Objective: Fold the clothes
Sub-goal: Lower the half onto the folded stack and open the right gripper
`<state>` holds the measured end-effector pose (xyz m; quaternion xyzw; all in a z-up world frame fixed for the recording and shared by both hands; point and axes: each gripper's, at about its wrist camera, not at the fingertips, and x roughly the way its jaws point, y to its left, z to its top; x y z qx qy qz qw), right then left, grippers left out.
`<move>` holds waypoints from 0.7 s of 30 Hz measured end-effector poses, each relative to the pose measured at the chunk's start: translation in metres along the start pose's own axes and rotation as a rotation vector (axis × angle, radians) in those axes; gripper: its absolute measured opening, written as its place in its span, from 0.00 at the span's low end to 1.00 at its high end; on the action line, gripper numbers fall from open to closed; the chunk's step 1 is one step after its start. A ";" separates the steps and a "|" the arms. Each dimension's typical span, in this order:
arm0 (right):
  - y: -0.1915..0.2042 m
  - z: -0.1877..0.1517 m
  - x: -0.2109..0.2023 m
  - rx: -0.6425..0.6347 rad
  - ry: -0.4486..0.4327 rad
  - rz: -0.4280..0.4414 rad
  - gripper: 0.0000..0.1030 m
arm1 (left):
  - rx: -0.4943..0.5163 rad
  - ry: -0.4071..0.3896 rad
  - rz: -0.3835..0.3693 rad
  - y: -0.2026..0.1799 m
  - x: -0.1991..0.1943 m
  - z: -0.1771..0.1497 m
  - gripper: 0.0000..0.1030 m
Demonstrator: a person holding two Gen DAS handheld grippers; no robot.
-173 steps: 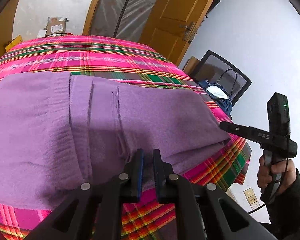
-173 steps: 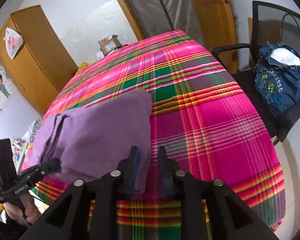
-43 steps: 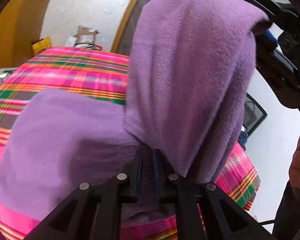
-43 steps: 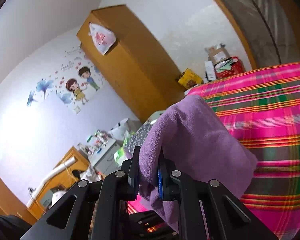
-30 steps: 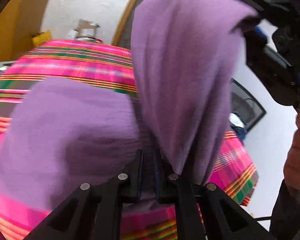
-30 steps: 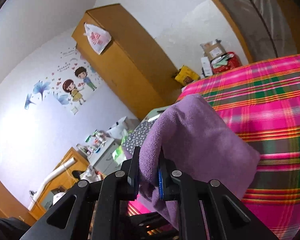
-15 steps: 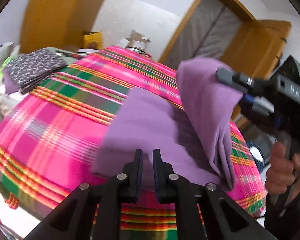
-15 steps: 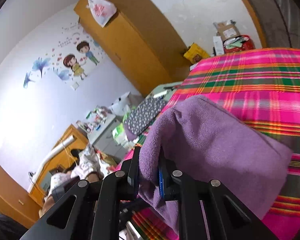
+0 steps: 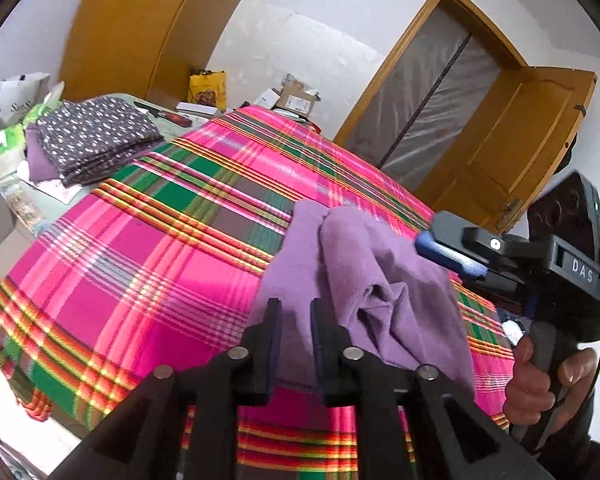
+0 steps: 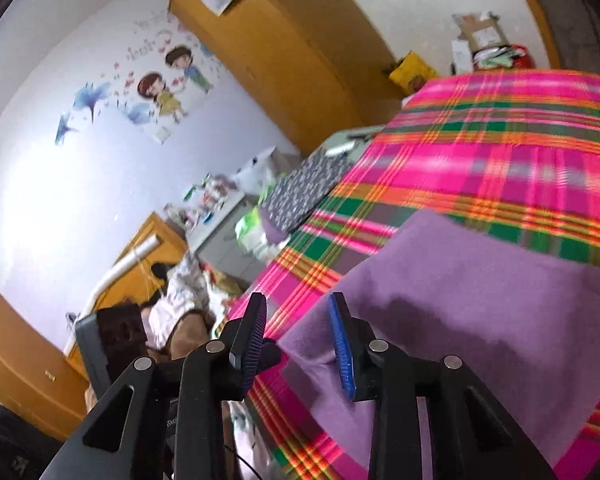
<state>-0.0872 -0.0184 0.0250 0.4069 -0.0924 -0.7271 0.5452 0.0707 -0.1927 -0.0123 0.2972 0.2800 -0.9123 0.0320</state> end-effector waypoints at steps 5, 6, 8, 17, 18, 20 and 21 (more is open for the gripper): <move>-0.030 -0.010 -0.024 0.048 -0.036 -0.078 0.33 | 0.022 -0.042 -0.034 -0.013 0.004 0.012 0.34; -0.035 -0.013 -0.026 0.062 -0.037 -0.082 0.33 | 0.030 -0.038 -0.032 -0.017 0.006 0.015 0.35; -0.042 -0.019 -0.031 0.083 -0.038 -0.085 0.33 | 0.035 -0.022 -0.045 -0.023 0.011 0.018 0.35; -0.054 -0.026 -0.038 0.106 -0.049 -0.080 0.33 | 0.057 -0.037 -0.069 -0.040 0.012 0.026 0.41; -0.056 -0.026 -0.038 0.108 -0.049 -0.078 0.33 | 0.057 -0.019 -0.053 -0.039 0.017 0.025 0.41; -0.057 -0.027 -0.039 0.113 -0.048 -0.075 0.33 | 0.031 0.031 -0.044 -0.035 0.030 0.022 0.41; -0.057 -0.028 -0.039 0.115 -0.047 -0.074 0.33 | 0.014 0.054 -0.041 -0.032 0.036 0.021 0.41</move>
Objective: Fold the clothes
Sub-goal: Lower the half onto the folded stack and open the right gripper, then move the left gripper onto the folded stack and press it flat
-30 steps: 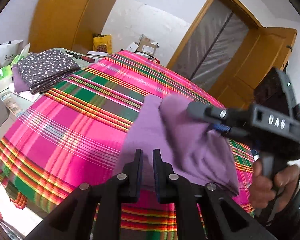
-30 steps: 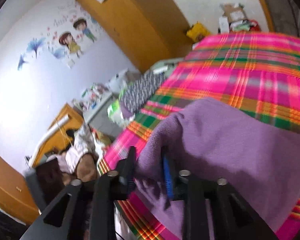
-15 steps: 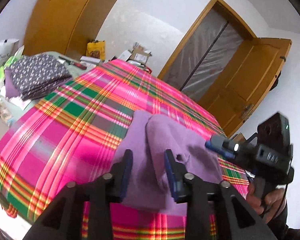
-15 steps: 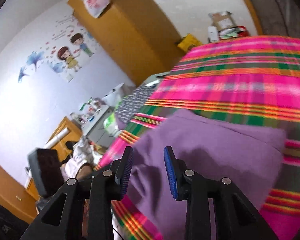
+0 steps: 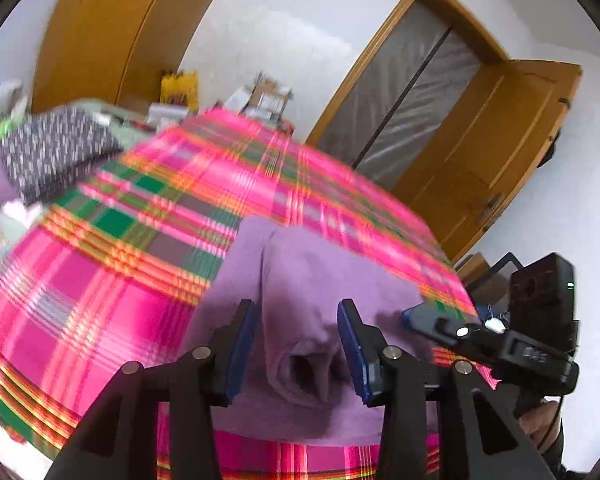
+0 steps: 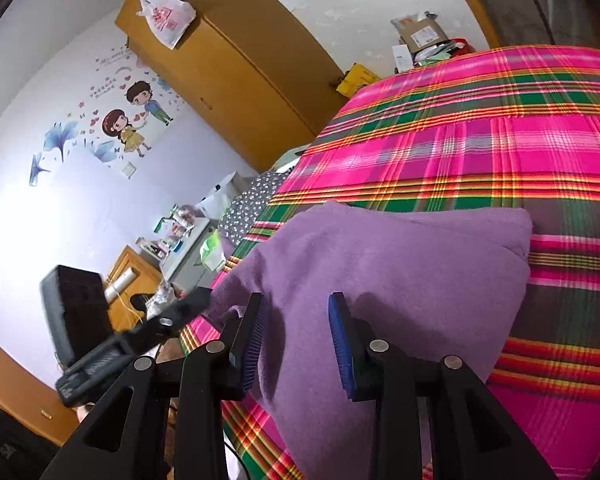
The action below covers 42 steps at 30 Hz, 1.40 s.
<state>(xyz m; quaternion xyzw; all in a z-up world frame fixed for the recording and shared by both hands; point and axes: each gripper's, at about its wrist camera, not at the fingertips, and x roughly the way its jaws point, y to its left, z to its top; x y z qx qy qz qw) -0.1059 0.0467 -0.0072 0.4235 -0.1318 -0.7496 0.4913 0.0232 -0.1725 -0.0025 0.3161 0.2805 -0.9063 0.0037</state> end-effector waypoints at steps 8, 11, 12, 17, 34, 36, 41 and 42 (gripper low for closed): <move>-0.004 -0.004 -0.006 0.006 0.001 -0.001 0.33 | -0.135 0.016 -0.109 0.035 -0.003 -0.002 0.13; -0.005 -0.003 -0.009 0.004 -0.006 -0.002 0.33 | -0.183 0.035 -0.143 0.057 -0.002 -0.010 0.11; -0.006 -0.003 -0.010 0.003 -0.009 -0.003 0.33 | -0.199 0.043 -0.154 0.065 -0.002 -0.013 0.11; -0.006 0.003 -0.004 -0.024 0.009 -0.031 0.33 | -0.218 0.088 -0.175 0.084 0.011 -0.026 0.12; 0.047 0.074 0.105 -0.468 0.276 -0.130 0.33 | -0.153 0.111 -0.140 0.074 0.005 -0.020 0.23; 0.043 0.076 0.126 -0.468 0.369 -0.120 0.30 | -0.137 0.113 -0.140 0.074 0.005 -0.020 0.14; 0.053 0.070 0.145 -0.534 0.412 -0.143 0.05 | -0.116 0.094 -0.144 0.079 0.000 -0.014 0.10; 0.055 0.072 0.146 -0.534 0.395 -0.151 0.05 | -0.109 0.088 -0.144 0.081 -0.001 -0.013 0.10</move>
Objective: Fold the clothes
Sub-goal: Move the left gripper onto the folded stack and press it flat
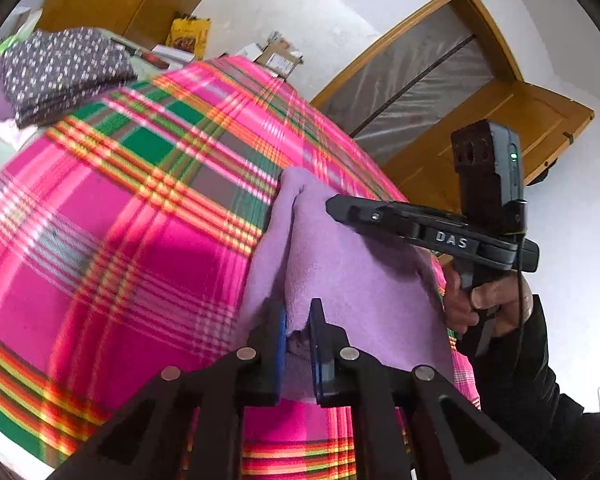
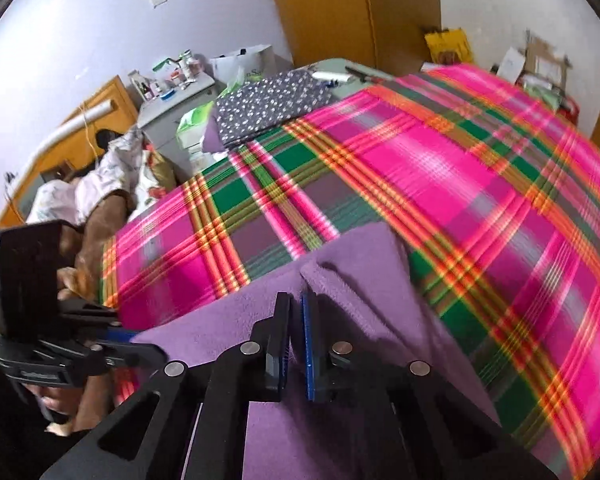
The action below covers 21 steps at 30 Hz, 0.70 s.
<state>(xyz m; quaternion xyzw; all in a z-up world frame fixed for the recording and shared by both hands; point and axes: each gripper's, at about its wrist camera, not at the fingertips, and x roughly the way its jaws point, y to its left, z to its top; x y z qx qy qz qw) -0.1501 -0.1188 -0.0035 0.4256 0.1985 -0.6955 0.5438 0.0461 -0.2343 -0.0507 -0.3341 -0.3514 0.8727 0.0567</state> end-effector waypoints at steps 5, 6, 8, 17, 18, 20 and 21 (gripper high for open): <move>-0.015 0.004 0.003 0.078 -0.026 -0.083 0.07 | 0.011 0.054 -0.022 0.009 0.008 0.002 0.12; -0.019 0.002 0.004 0.102 -0.018 -0.090 0.07 | 0.018 0.052 -0.020 0.008 0.005 0.002 0.12; -0.022 -0.009 -0.017 0.134 -0.086 -0.076 0.07 | 0.042 0.033 -0.002 0.005 -0.006 0.001 0.12; -0.012 -0.091 -0.107 0.154 -0.330 -0.237 0.29 | 0.168 -0.079 0.045 -0.041 -0.030 -0.005 0.13; -0.012 -0.101 -0.110 0.165 -0.334 -0.254 0.30 | 0.194 -0.077 0.029 -0.049 -0.028 -0.007 0.13; -0.012 -0.122 -0.109 0.210 -0.334 -0.259 0.29 | 0.235 -0.046 0.020 -0.063 -0.016 -0.015 0.13; -0.013 -0.130 -0.107 0.231 -0.332 -0.249 0.29 | 0.252 -0.021 0.017 -0.067 -0.007 -0.018 0.13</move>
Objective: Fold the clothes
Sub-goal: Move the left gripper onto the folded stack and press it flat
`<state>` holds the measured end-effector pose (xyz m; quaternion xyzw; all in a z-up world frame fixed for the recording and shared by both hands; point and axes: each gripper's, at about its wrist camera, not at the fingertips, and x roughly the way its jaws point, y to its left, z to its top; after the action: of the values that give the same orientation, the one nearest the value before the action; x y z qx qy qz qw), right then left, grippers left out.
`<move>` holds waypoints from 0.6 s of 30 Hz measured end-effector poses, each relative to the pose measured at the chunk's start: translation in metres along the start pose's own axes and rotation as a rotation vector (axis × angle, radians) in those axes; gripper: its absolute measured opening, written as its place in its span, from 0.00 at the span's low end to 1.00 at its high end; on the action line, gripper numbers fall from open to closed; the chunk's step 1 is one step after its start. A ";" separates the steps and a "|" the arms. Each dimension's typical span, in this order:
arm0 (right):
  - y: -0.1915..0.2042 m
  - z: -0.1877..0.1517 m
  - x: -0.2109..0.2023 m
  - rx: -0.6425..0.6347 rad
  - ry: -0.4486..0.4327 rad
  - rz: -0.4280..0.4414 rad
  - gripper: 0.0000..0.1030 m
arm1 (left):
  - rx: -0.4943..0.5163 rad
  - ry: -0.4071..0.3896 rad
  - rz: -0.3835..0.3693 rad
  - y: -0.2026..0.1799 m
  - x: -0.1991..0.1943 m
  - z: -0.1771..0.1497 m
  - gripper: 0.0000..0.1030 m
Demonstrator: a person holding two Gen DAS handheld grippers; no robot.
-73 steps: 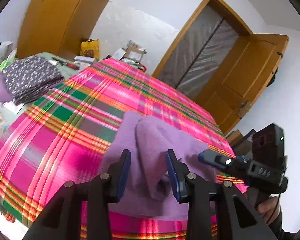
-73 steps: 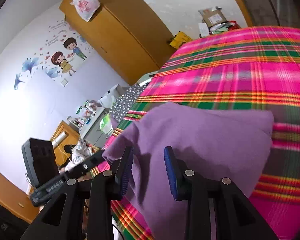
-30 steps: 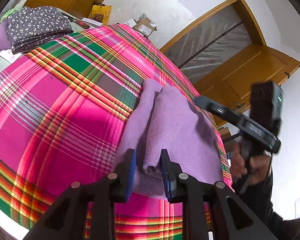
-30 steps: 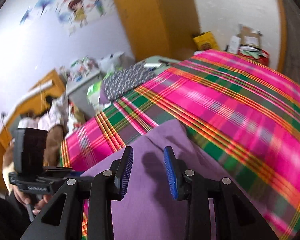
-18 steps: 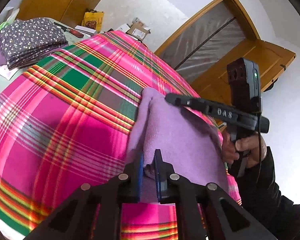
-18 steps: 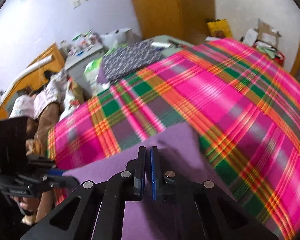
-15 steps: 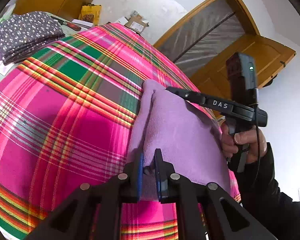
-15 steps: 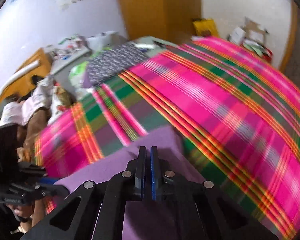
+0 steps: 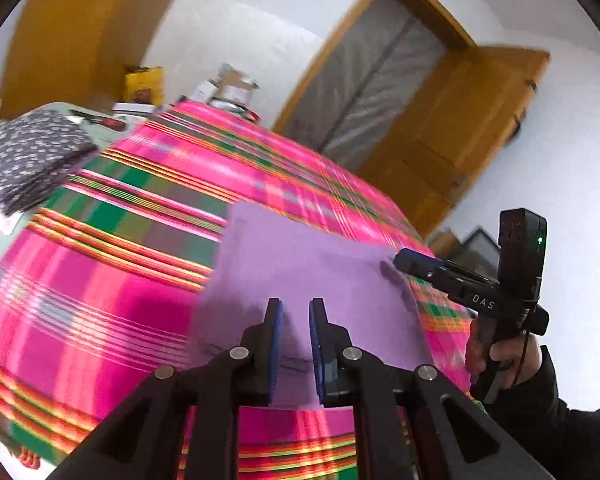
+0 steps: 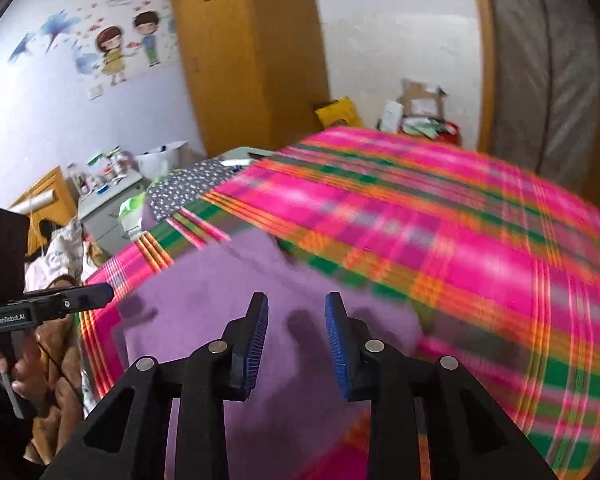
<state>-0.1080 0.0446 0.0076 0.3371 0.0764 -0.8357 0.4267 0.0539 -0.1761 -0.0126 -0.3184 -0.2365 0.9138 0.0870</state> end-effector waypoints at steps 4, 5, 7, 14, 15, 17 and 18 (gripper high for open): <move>-0.002 -0.025 0.005 0.023 0.041 -0.017 0.29 | 0.011 0.094 0.020 -0.002 0.023 -0.018 0.12; -0.002 -0.030 0.005 0.023 0.047 -0.026 0.29 | 0.013 0.087 0.017 -0.002 0.021 -0.021 0.12; -0.005 -0.030 0.001 0.034 0.037 -0.025 0.29 | 0.012 0.093 0.021 -0.001 0.019 -0.025 0.12; -0.026 -0.016 -0.002 0.110 -0.010 -0.030 0.29 | 0.006 0.069 0.048 -0.007 0.012 -0.018 0.12; -0.030 -0.015 0.002 0.125 0.001 -0.032 0.28 | 0.012 0.057 0.044 -0.011 0.008 -0.015 0.12; -0.037 -0.014 0.012 0.155 0.033 -0.039 0.24 | 0.022 0.029 0.029 -0.015 -0.001 -0.008 0.12; -0.038 -0.014 0.014 0.162 0.035 -0.040 0.23 | 0.026 0.014 0.022 -0.016 -0.005 -0.005 0.12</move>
<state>-0.1362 0.0652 -0.0174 0.3835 0.0227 -0.8415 0.3799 0.0610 -0.1615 -0.0053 -0.3263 -0.2203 0.9155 0.0829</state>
